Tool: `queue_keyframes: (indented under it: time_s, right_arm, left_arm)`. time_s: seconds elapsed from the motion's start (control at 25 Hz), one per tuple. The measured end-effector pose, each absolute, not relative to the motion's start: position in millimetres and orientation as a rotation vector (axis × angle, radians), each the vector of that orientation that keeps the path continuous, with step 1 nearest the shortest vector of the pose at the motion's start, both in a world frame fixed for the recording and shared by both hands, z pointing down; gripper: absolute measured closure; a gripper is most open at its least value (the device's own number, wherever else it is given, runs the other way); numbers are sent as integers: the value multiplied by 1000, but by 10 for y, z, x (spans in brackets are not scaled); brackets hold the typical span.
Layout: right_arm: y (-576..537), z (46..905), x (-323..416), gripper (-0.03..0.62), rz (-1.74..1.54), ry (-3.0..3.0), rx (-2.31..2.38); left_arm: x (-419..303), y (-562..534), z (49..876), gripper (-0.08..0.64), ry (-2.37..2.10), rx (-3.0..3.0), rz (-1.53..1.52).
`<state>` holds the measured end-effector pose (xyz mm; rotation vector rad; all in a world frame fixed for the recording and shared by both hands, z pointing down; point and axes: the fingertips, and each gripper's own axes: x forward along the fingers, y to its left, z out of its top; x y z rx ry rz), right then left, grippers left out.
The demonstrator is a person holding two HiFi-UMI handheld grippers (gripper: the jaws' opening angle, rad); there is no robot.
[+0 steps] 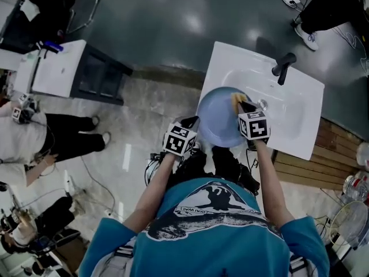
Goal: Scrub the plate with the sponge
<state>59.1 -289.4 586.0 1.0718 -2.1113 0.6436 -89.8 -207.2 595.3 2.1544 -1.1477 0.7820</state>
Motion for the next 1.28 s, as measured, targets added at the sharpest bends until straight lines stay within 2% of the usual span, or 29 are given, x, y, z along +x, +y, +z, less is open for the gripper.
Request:
queue_keyframes:
  time_s: [0.44, 1.04, 1.28]
  right_arm:
    - [-3064, 6194, 407, 563, 476, -1882, 1133]
    - [-2369, 6230, -503, 561, 521, -2036, 897]
    - [-2045, 6272, -627, 561, 725, -2071, 825]
  left_arm:
    - [-788, -2024, 5961, 549, -1031, 2342, 882]
    - [-804, -1941, 5979, 549, -980, 2346, 802]
    - [-796, -1935, 6017, 549, -974, 2323, 790]
